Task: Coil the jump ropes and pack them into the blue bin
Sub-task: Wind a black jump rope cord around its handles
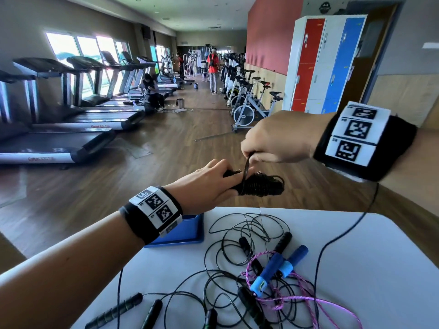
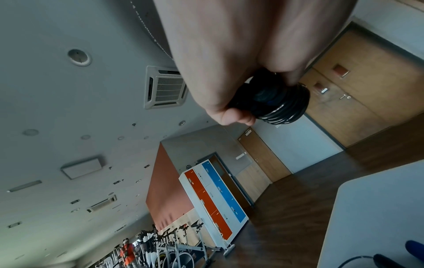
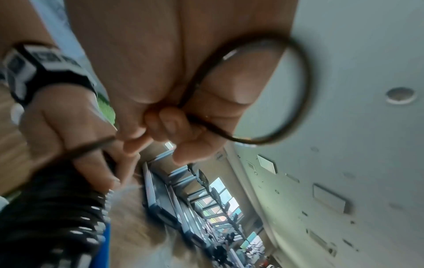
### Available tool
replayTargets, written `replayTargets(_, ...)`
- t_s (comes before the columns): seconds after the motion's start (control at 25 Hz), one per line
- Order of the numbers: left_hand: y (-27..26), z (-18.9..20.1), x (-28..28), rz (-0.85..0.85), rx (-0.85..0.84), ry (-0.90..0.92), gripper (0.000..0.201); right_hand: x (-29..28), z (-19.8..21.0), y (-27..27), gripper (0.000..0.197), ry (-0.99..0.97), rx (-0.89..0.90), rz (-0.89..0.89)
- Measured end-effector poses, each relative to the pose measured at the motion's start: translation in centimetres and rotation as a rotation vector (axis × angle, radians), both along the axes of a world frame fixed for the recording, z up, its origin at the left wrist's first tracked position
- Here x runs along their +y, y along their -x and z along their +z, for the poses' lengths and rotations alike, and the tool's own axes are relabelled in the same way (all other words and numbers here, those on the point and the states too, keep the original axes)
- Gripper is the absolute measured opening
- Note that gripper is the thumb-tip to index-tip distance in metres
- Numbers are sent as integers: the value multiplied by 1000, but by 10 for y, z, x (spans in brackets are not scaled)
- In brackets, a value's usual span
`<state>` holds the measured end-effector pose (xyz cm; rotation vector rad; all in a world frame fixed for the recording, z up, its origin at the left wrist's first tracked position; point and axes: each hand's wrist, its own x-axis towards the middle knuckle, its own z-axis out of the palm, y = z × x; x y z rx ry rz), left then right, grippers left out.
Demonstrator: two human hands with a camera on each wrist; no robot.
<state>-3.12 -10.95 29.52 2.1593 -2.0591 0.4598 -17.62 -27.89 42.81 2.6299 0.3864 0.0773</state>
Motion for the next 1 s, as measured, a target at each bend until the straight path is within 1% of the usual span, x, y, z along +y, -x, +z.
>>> replayTargets(0.08, 0, -2, 4, -24, -14, -20, 59, -4, 4, -6, 21, 76, -23, 47)
replayTargets(0.16, 4, -3, 7, -50, 1, -14, 61, -10, 3, -12, 27, 96, -35, 81)
replayTargets(0.24, 8, -1, 10, -100, 23, 15, 60, -16, 0, -19, 34, 45, -35, 84)
replayTargets(0.36, 14, 4, 15, -190, 19, 95, 58, -29, -12, -28, 48, -141, -14, 30)
replayTargets(0.44, 18, 9, 20, -221, 10, 148, 57, -37, -22, -30, 60, -336, 1, -30)
replayTargets(0.52, 21, 14, 24, -241, 18, 185, 56, -41, -41, -30, 65, -614, 50, -67)
replayTargets(0.56, 22, 17, 25, -250, 16, 199, 55, -41, -52, -31, 62, -779, 87, -92)
replayTargets(0.64, 21, 20, 27, -266, 0, 224, 54, -39, -71, -32, 47, -1168, 214, -145)
replayTargets(0.72, 20, 22, 28, -265, -4, 240, 53, -34, -83, -30, 37, -1436, 303, -179)
replayTargets(0.8, 20, 22, 28, -264, 8, 269, 54, -29, -95, -27, 24, -1674, 340, -264)
replayTargets(0.84, 20, 22, 26, -260, 12, 289, 54, -26, -100, -25, 20, -1779, 328, -320)
replayTargets(0.88, 18, 21, 24, -248, 17, 310, 54, -21, -110, -23, 20, -1845, 312, -335)
replayTargets(0.92, 16, 20, 21, -229, 25, 335, 54, -18, -122, -24, 27, -1876, 301, -309)
replayTargets(1.0, 6, 16, 17, -165, 57, 390, 55, 0, -142, -24, 32, -1853, 245, -260)
